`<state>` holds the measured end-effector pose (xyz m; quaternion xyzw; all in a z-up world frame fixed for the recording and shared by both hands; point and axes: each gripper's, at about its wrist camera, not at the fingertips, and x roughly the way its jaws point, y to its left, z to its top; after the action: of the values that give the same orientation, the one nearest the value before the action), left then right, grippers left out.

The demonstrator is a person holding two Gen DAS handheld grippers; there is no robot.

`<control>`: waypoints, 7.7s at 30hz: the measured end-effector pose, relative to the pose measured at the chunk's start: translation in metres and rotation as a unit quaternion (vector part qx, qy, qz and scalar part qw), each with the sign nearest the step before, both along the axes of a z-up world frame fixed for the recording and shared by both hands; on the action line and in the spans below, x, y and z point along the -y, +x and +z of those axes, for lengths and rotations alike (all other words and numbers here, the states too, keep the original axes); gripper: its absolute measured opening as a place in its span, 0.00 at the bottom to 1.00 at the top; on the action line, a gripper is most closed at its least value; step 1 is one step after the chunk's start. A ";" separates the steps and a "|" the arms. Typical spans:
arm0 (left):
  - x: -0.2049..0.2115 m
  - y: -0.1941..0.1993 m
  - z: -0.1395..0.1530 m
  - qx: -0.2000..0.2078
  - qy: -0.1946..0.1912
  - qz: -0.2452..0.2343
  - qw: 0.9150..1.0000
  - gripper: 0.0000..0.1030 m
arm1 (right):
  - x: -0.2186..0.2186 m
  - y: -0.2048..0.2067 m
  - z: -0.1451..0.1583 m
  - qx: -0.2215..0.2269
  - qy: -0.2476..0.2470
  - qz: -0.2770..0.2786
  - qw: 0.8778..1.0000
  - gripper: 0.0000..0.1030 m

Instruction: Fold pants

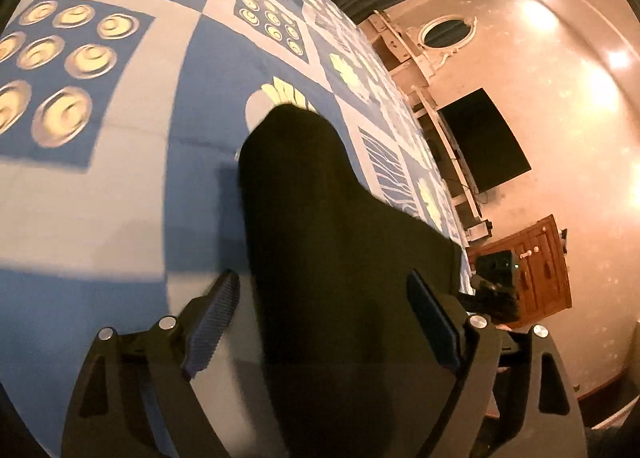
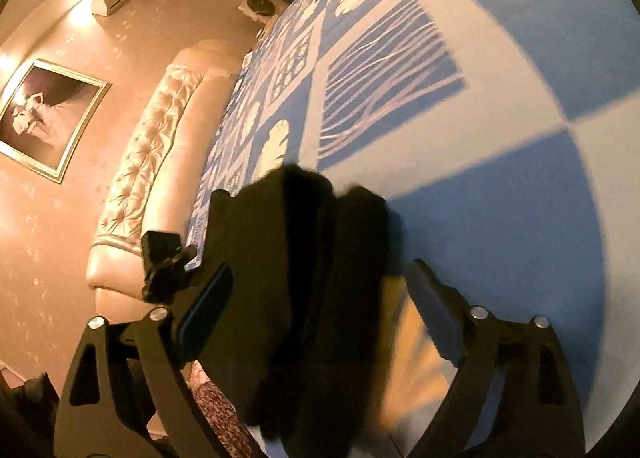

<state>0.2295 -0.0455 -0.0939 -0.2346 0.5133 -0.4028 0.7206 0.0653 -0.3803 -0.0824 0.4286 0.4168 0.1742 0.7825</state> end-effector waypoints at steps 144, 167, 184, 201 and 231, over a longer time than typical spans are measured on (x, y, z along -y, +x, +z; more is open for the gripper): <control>-0.033 -0.234 0.057 0.214 0.301 0.193 0.909 0.84 | -0.226 -0.115 0.042 0.027 -0.395 -0.115 0.911 0.87; -0.039 -0.234 0.067 0.229 0.297 0.216 0.901 0.84 | -0.232 -0.116 0.046 0.028 -0.396 -0.110 0.911 0.87; -0.029 -0.237 0.072 0.243 0.304 0.209 0.897 0.84 | -0.233 -0.117 0.044 0.027 -0.393 -0.109 0.913 0.87; -0.029 -0.236 0.071 0.250 0.316 0.217 0.889 0.84 | -0.229 -0.120 0.039 0.019 -0.386 -0.106 0.916 0.87; -0.019 -0.233 0.081 0.251 0.319 0.218 0.888 0.84 | -0.228 -0.121 0.033 0.012 -0.376 -0.102 0.921 0.87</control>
<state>-0.0031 -0.0268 -0.0128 0.0104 0.3518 -0.0955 0.9311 -0.0553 -0.1519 -0.0498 0.1406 0.3962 -0.0712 0.9046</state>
